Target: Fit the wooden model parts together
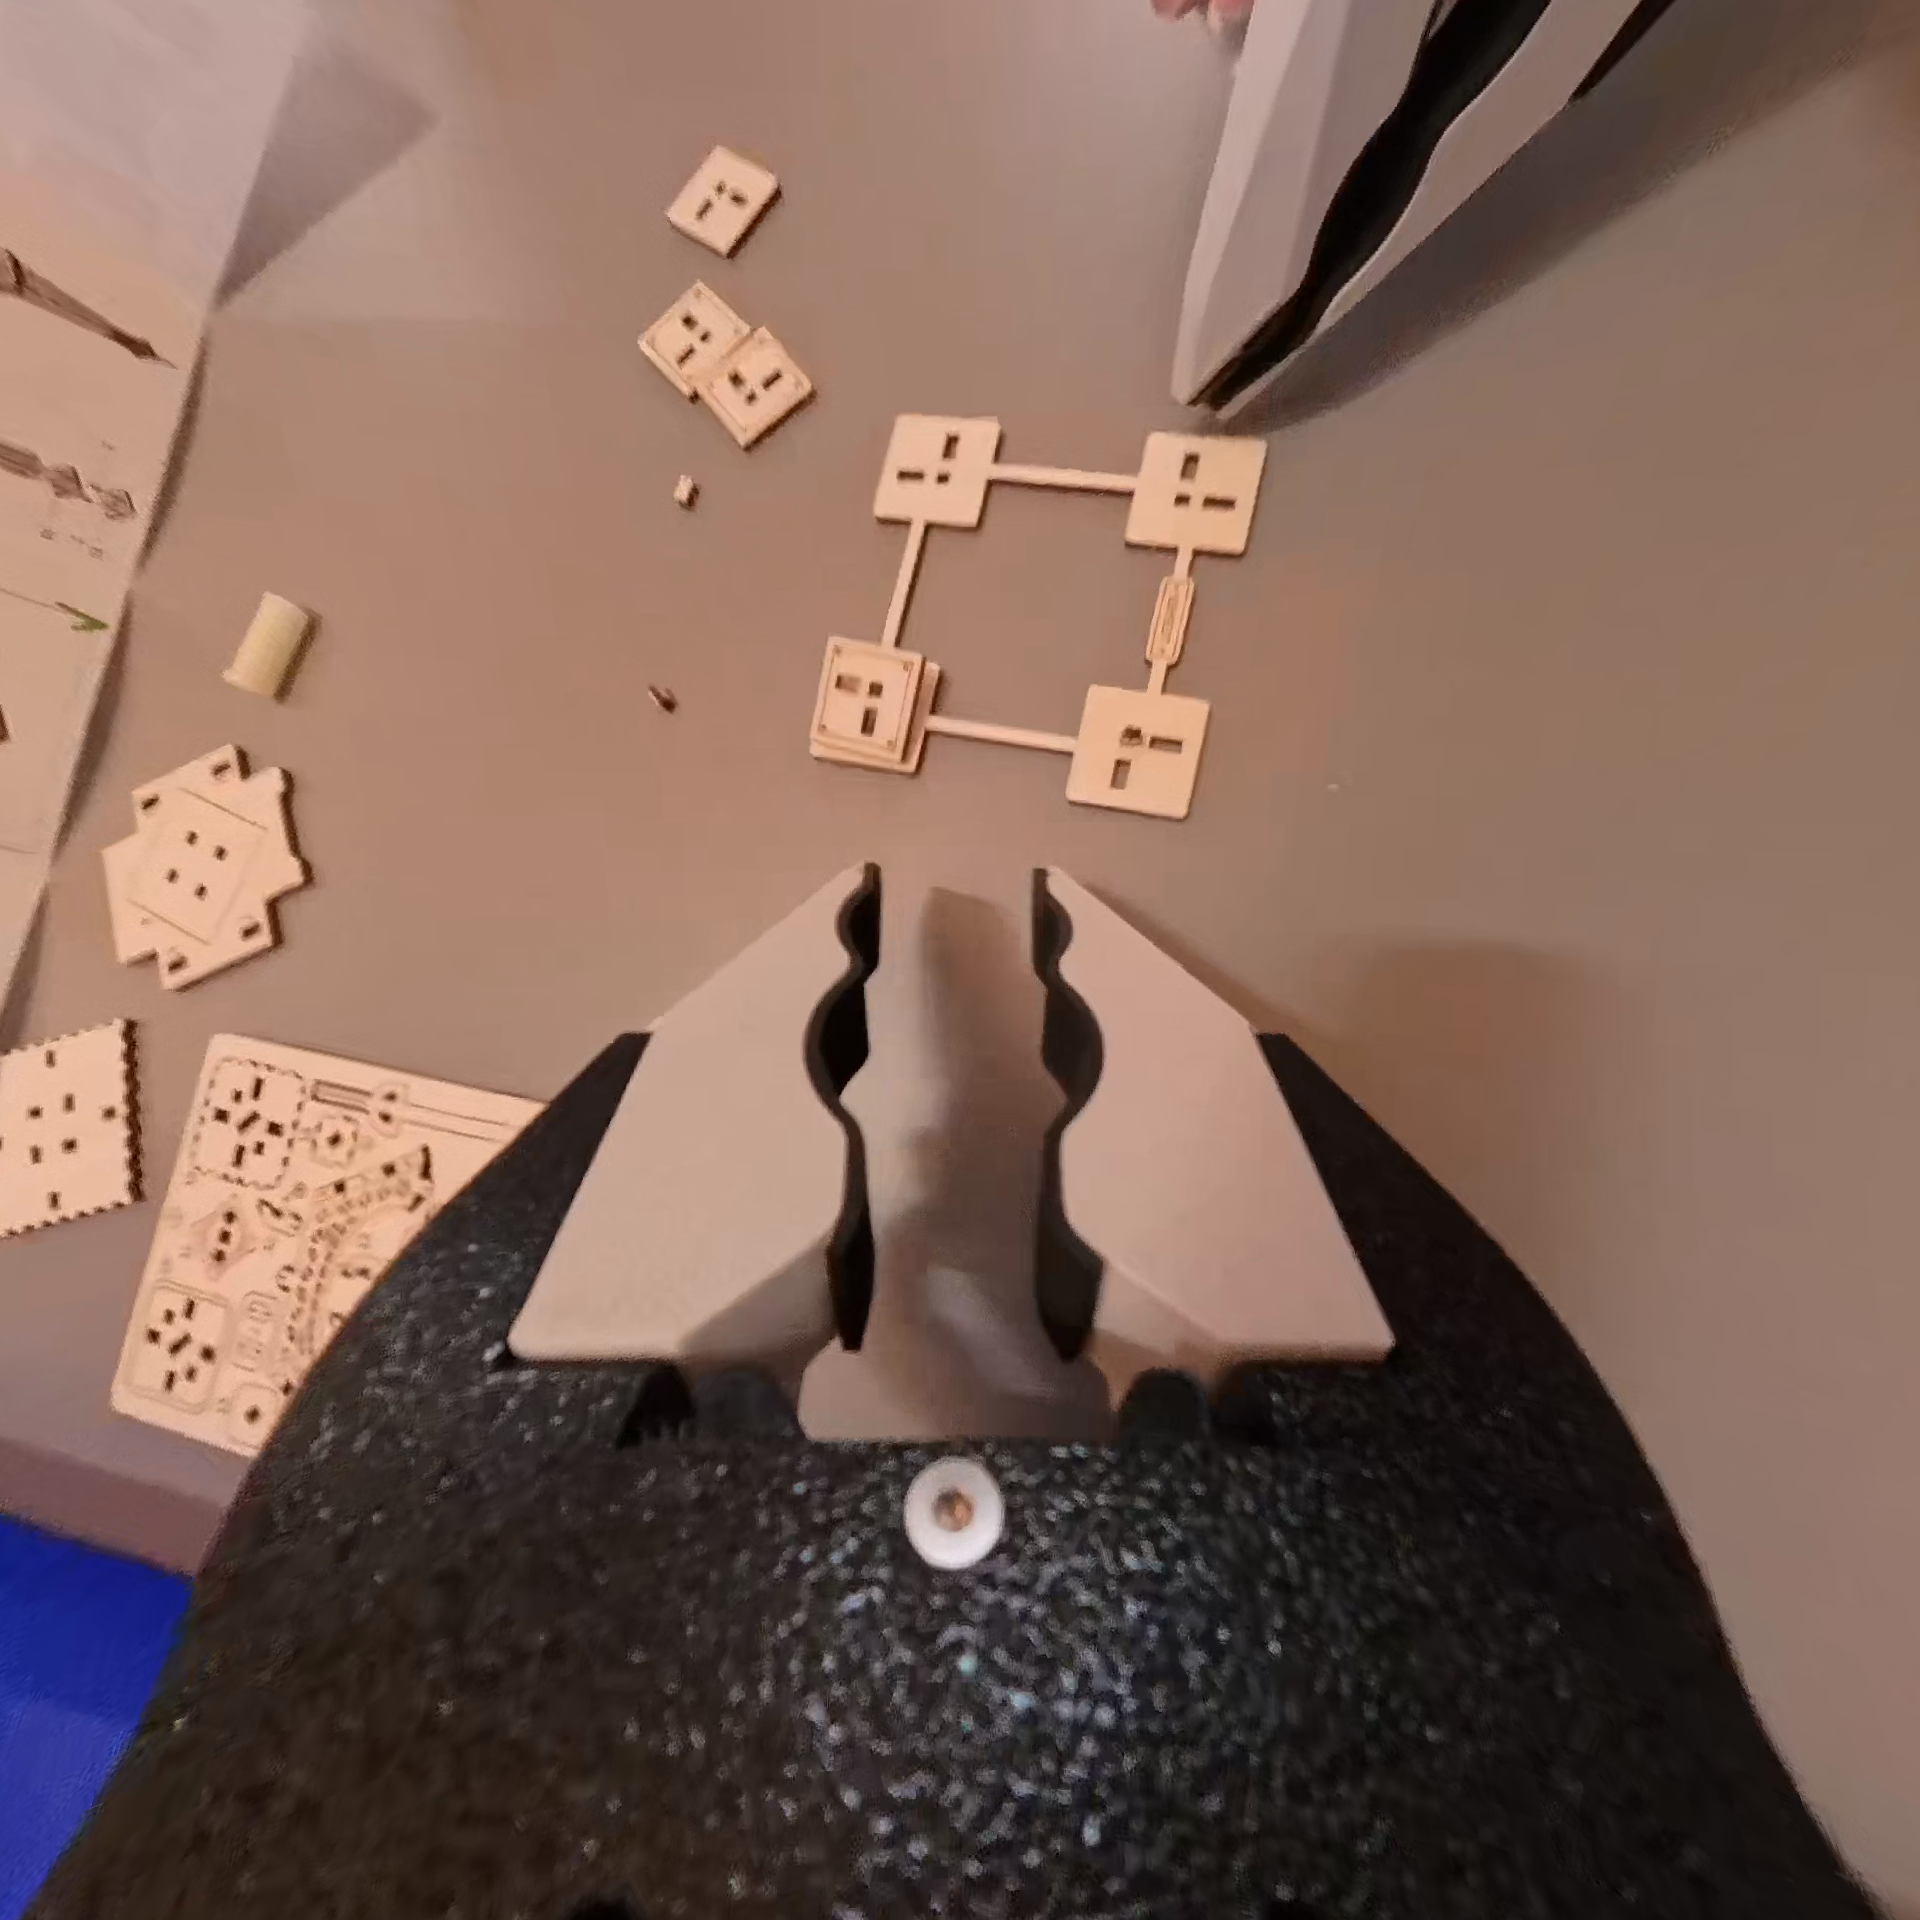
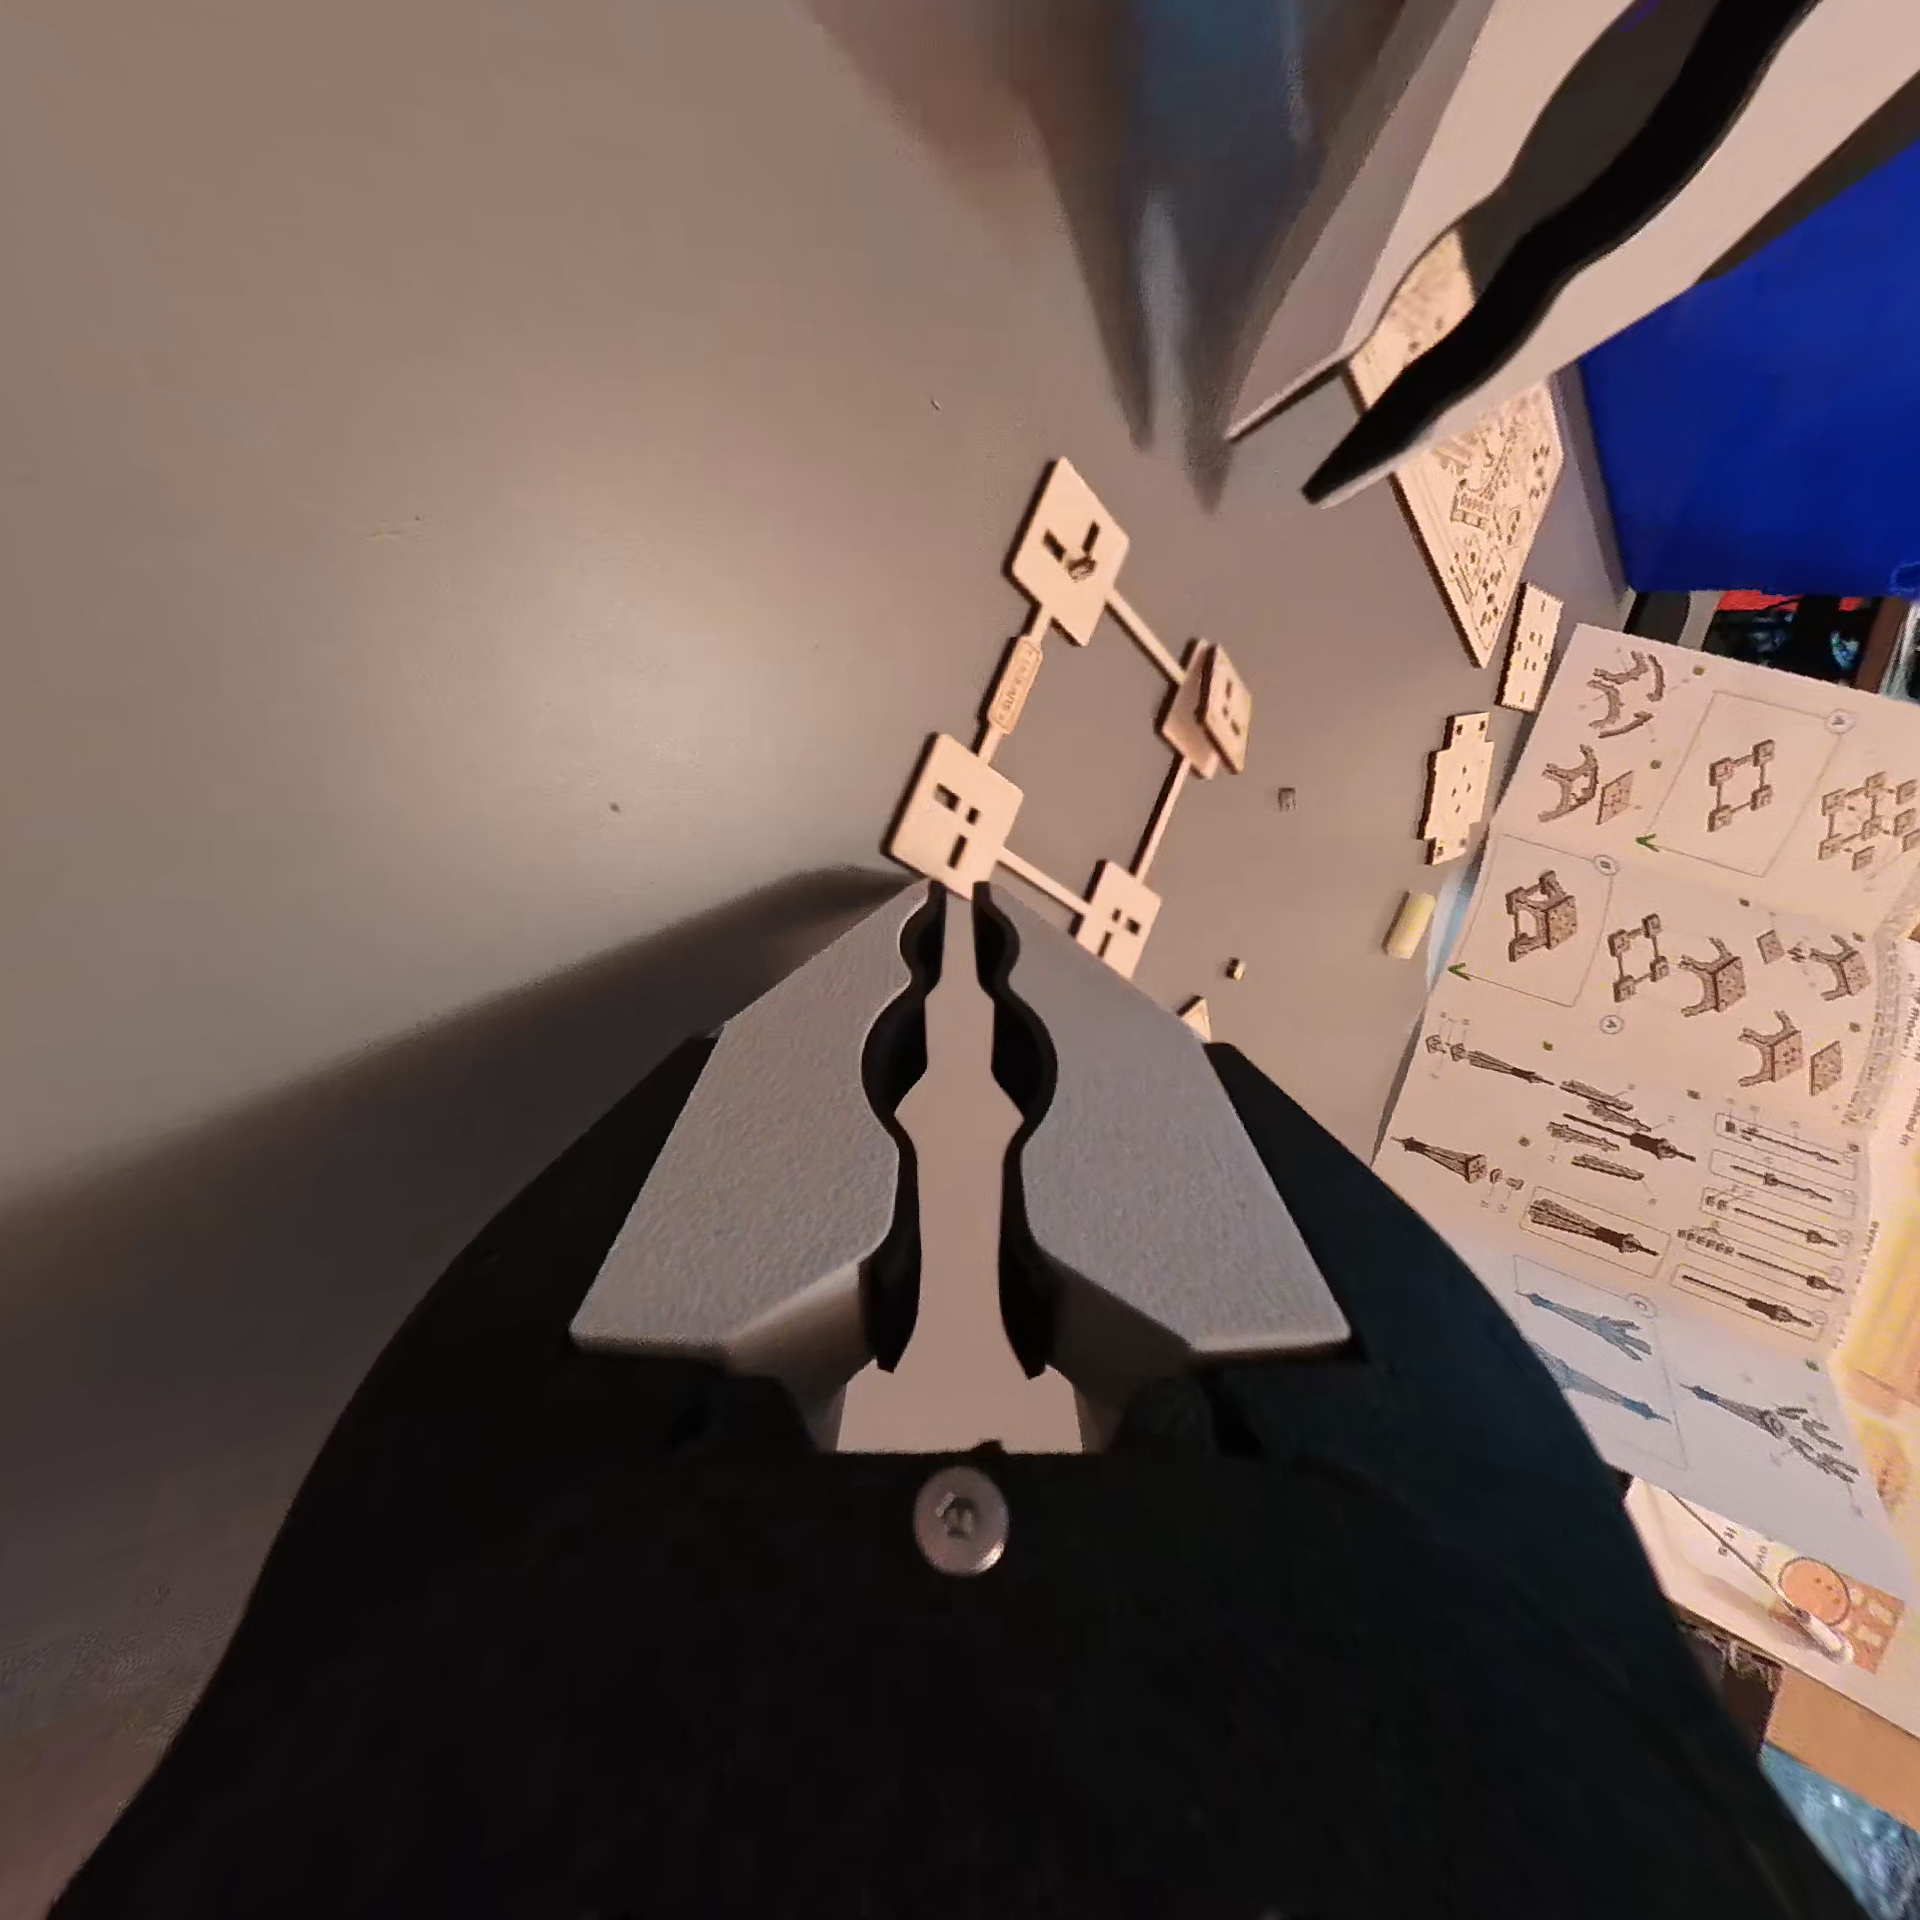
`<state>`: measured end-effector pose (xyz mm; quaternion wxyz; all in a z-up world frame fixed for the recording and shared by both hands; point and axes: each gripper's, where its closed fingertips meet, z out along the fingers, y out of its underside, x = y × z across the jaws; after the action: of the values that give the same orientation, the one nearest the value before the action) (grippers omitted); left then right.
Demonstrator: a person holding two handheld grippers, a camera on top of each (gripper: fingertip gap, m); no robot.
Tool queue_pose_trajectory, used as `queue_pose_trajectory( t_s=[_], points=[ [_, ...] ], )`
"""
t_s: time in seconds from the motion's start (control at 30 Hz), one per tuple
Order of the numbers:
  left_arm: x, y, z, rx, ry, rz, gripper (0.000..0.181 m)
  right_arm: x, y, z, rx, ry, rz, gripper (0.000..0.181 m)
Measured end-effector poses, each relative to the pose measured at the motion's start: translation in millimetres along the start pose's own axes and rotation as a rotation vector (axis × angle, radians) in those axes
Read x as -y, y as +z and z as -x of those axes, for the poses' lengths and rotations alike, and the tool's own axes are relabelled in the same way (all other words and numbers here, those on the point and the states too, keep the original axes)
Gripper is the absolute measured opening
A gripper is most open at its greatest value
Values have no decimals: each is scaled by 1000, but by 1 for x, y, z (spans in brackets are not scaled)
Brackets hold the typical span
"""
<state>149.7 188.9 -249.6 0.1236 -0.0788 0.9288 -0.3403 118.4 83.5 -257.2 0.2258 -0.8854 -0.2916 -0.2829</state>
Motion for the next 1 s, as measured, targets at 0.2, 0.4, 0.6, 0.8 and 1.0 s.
queue_pose_trajectory(
  t_s=[0.2,0.4,0.6,0.8,1.0],
  points=[
    [25,7,13,-110,33,16,44,-5,-2,-24,-84,116,-86,6],
    [26,31,20,-211,46,109,46,0,3,-33,-175,174,-168,6],
    [21,39,22,-231,57,150,28,-2,7,-37,-230,181,-186,5],
    [21,44,16,-262,44,165,26,-2,9,-43,-251,202,-214,4],
    [23,42,15,-286,46,179,23,-2,9,-45,-261,218,-224,4]
  ],
)
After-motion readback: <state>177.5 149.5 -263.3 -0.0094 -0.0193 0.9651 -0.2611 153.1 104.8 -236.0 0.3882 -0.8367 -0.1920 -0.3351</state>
